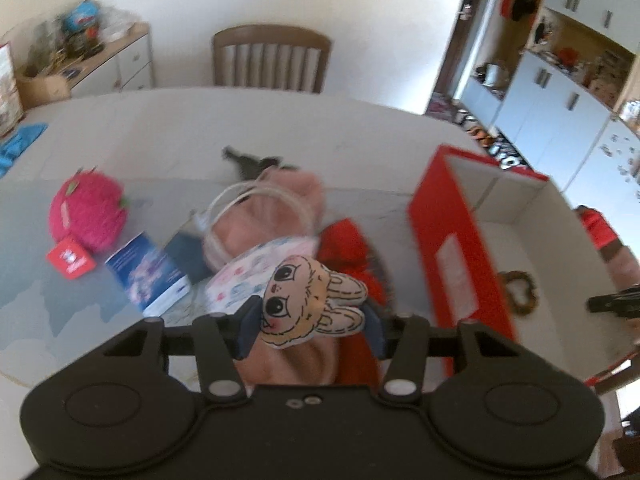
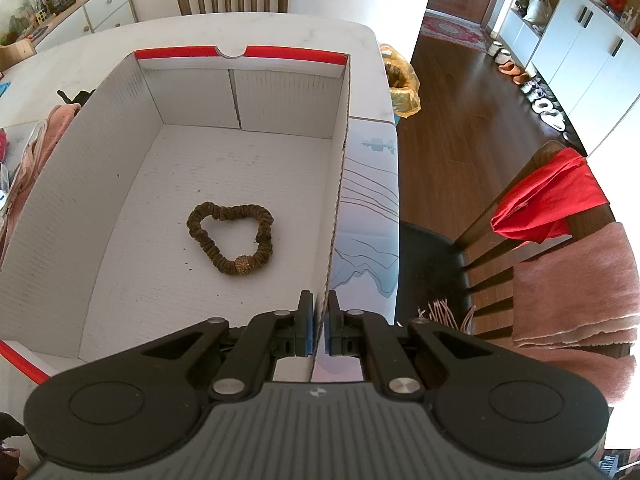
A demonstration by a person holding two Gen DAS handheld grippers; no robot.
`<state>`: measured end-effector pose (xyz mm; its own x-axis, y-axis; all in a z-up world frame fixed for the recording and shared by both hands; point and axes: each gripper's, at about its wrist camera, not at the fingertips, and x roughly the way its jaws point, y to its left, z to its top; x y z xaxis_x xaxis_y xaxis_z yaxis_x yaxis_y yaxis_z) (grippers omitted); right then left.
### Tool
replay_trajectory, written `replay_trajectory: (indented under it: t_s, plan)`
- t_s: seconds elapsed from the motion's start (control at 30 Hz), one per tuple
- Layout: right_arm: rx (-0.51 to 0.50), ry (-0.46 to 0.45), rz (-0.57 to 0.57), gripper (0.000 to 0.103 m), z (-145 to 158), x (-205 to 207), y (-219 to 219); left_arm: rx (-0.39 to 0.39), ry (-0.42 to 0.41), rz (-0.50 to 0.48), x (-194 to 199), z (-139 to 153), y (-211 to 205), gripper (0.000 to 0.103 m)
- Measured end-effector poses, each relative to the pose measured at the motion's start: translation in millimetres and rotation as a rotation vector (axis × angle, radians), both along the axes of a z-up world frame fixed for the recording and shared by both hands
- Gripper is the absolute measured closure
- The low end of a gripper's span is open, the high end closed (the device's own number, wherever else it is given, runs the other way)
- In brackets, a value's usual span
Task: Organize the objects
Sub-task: 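Carry the plush keychain with the left gripper into the box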
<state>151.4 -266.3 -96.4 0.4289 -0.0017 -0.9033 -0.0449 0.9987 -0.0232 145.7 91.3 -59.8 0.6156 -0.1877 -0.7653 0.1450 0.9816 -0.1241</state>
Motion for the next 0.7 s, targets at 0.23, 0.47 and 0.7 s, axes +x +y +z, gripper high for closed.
replay_trajectory:
  t_s: [0.23, 0.47, 0.7]
  plan:
    - [0.013, -0.006, 0.0, 0.098, 0, -1, -4, -0.021, -0.046, -0.121, 3, 26, -46, 0.053]
    - [0.018, -0.008, 0.0, 0.098, 0, -2, -5, -0.026, -0.077, -0.23, 14, 37, -93, 0.052]
    - [0.025, -0.01, 0.0, 0.098, 1, -3, -5, -0.015, -0.086, -0.31, 27, 39, -134, 0.052]
